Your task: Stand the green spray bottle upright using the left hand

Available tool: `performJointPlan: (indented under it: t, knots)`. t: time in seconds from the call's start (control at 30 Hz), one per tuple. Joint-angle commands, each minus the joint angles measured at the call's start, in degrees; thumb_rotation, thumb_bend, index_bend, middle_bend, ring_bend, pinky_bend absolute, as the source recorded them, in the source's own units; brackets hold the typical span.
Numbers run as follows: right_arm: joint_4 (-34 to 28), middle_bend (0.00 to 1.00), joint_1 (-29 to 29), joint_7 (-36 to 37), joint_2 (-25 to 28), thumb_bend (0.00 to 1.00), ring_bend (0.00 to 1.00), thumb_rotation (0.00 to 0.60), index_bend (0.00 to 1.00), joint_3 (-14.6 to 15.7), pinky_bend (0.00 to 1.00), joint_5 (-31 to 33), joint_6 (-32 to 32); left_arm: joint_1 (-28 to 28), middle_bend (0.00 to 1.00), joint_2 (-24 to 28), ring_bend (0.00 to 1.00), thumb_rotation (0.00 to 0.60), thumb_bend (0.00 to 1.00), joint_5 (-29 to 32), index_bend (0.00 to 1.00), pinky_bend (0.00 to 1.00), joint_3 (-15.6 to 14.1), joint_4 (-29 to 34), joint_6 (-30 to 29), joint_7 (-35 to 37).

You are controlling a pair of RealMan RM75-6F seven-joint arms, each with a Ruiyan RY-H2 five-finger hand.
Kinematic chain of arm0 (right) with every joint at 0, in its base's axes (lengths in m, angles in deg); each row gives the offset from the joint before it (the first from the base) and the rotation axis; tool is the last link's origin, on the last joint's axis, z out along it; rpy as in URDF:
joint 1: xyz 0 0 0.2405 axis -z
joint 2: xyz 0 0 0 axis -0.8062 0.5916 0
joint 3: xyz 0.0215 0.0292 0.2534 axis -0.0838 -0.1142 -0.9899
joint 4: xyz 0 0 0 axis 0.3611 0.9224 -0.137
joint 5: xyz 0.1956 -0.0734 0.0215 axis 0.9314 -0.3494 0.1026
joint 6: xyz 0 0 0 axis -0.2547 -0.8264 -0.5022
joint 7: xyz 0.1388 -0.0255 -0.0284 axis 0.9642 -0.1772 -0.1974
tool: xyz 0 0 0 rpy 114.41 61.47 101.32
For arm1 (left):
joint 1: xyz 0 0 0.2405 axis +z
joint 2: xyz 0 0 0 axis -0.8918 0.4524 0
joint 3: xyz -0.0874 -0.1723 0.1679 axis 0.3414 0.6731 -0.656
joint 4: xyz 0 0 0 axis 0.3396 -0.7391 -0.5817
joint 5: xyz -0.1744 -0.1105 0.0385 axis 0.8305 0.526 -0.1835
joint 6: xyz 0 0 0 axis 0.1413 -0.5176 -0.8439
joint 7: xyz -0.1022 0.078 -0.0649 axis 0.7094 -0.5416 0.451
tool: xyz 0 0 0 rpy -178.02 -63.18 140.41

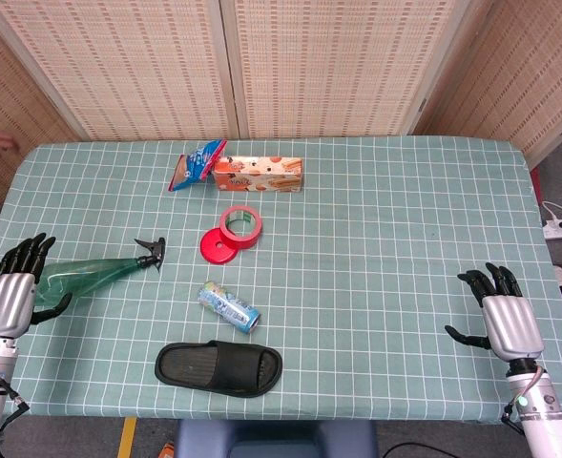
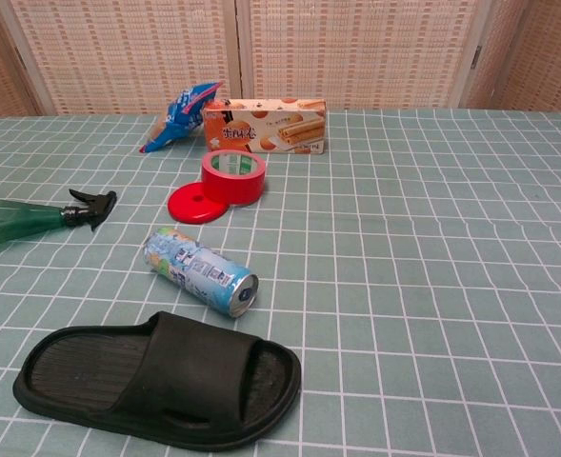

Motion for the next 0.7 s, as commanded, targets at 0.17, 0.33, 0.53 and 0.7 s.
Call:
performJointPlan:
  t: [0.17, 0.33, 0.53, 0.7]
  knots:
    - [-0.1, 0.16, 0.0, 0.1, 0.0, 0.09, 0.0, 0.6, 0.21, 0.0, 0.0, 0.1, 0.0, 0.0, 0.0, 0.1, 0.0, 0.6, 0.25, 0.1, 0.0, 0.09, 0.1, 0.1, 0.0, -0.1]
    - [0.0, 0.16, 0.0, 0.2, 0.0, 0.09, 0.0, 0.6, 0.21, 0.0, 0.0, 0.0, 0.0, 0.0, 0.0, -0.1, 0.0, 0.6, 0.25, 0.2, 0.0, 0.09, 0.2, 0.2, 0.0, -0.1]
    - [-0.1, 0.16, -0.1, -0.4, -0.2, 0.09, 0.0, 0.6, 0.21, -0.1, 0.0, 0.3, 0.1, -0.2, 0.0, -0.2, 0.0, 0.6, 0.25, 0.3, 0.0, 0.09, 0.1, -0.4, 0.5, 0.4]
    - [-0.3, 0.16, -0.1, -0.8, -0.3, 0.09, 0.0, 0.6, 0.21, -0.2, 0.0, 0.7, -0.1, -1.0, 0.0, -0.1, 0.0, 0.6, 0.25, 1.3, 0.0, 0.09, 0.3, 0.3, 2.3, 0.0]
